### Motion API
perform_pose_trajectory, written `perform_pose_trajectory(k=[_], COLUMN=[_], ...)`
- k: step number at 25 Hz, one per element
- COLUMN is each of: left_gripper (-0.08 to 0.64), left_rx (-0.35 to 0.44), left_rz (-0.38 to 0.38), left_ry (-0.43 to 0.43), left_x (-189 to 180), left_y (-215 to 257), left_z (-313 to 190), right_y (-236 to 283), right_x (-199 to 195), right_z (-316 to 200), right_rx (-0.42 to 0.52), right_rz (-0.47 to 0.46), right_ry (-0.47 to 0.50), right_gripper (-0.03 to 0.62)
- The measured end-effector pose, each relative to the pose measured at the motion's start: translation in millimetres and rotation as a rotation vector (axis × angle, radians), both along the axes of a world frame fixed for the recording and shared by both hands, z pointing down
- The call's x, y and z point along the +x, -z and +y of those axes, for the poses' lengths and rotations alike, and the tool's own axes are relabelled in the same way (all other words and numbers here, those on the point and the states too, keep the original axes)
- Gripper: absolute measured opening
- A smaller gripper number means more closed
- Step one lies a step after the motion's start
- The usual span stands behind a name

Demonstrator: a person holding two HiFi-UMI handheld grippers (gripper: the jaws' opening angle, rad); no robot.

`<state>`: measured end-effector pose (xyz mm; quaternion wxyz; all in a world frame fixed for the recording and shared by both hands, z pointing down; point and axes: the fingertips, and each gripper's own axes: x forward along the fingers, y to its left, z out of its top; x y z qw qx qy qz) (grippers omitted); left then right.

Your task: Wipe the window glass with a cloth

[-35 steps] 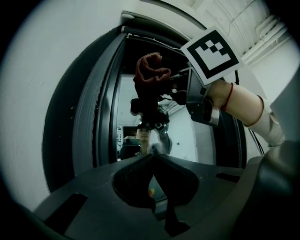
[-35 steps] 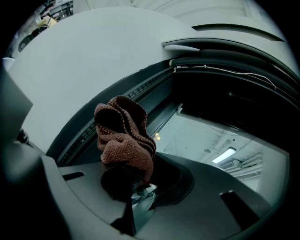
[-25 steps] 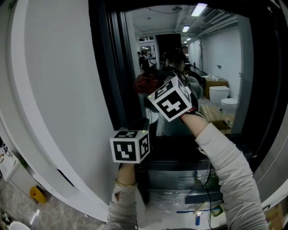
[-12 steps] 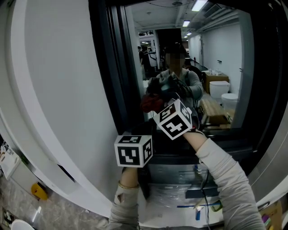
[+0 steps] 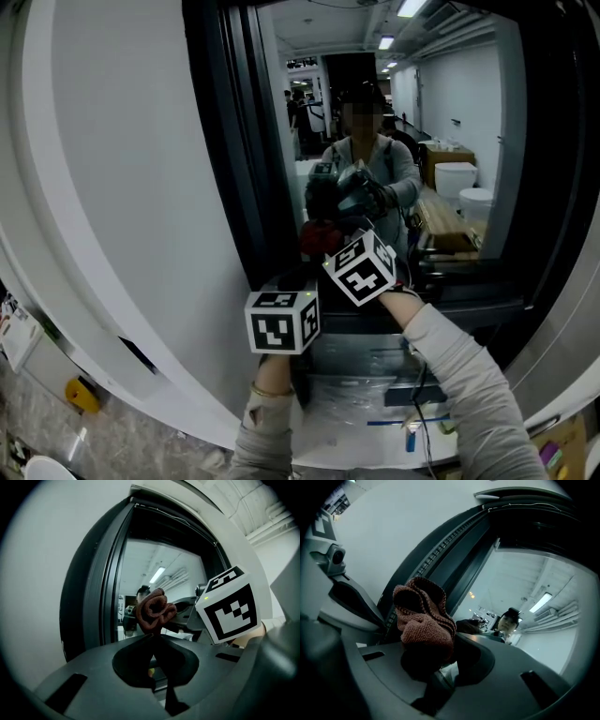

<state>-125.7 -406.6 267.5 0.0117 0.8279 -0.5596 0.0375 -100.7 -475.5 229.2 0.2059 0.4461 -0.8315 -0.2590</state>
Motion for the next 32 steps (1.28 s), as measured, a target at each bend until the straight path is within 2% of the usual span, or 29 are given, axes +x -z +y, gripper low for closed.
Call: perform_pose_trajectory(k=[6,14,23,32], left_gripper=[0.003,0.003,0.003,0.003], left_rx=[-0.020,-0.018,0.012,0.011], left_rz=[0.015,0.003,0.000,-0.015], left_ry=[0.007,-0.008,-0.062,-0.131], left_x=[0.2,9.7,32.9,70.5], left_y=[-8.7,-7.1,19.0,24.4], left_z=[2.1,3.4,-6.9,-22.6], right_y=[-18.1,3.2,107.2,234.7], right_x=[1.7,7.7,35.6,90.2], right_z=[-2.3,8.0,33.0,55.3], right_rx=[-0.046,-0.008,0.126,0.362], right_rz=[-0.005,-0.028,-0.037,0.037], right_ry=[-0.002,0.017,0.029,-0.090], right_gripper=[0.043,0.043,0.043,0.043])
